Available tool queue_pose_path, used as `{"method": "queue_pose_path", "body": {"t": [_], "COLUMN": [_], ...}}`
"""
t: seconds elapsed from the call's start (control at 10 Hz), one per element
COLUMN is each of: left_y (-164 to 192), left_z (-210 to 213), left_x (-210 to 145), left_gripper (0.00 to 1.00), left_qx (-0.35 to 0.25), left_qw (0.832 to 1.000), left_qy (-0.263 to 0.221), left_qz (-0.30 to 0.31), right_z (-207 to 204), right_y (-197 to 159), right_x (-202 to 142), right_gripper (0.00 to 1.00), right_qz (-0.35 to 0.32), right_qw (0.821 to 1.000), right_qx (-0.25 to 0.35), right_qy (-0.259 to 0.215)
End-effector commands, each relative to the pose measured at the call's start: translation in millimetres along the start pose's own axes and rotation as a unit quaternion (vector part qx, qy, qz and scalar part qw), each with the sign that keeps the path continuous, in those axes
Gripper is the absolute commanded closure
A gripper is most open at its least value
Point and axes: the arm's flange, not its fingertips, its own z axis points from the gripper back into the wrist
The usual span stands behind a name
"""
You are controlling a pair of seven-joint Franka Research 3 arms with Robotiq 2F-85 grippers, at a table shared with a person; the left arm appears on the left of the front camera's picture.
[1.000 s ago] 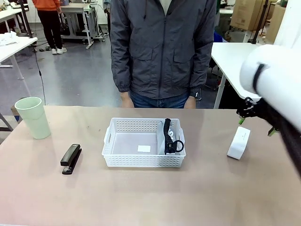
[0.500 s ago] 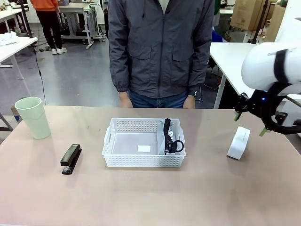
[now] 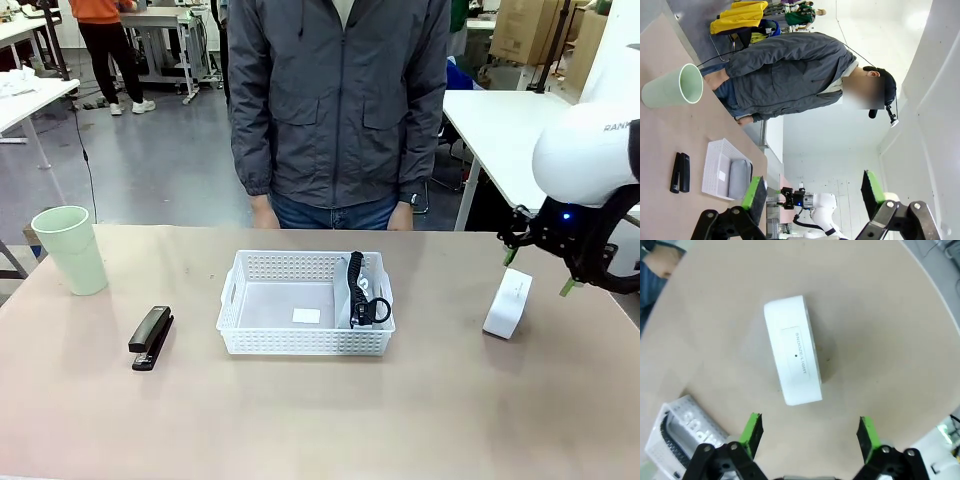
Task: Efficiently arrange items inside the basket to fit them all.
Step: Pick up the Digital clock and place it inside the Organizing basket.
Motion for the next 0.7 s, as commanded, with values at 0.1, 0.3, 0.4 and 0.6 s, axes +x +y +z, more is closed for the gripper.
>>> {"method": "queue_pose_path", "body": {"t": [0.1,0.3,0.4,0.6], "left_y": [-0.8,-0.8,-0.8,-0.8], "left_z": [0.8,0.8,0.8,0.8], "left_x": [-0.6,-0.6,-0.6,-0.6], "left_gripper": [0.00,0.00,0.00,0.00], "left_qx": [-0.004,-0.004,-0.004,-0.004], "left_qw": [1.000,1.000,1.000,1.000], "left_qy": [0.004,0.004,0.004,0.004], "left_qz": [-0.007,-0.007,-0.007,-0.007], "right_z": [-28.5,-51.8,-62.1,-84.0], "right_y": [17.1,27.4,32.0,40.1], "right_x": [24.8,34.7,37.5,43.5], "right_gripper": [0.00,0.00,0.00,0.00], "right_qz": [-0.004,0.013,0.018,0.020], "right_qw": [1.000,1.000,1.000,1.000], "right_qx": [-0.009,0.000,0.001,-0.011], "right_qy": [0.007,0.013,0.015,0.020]}}
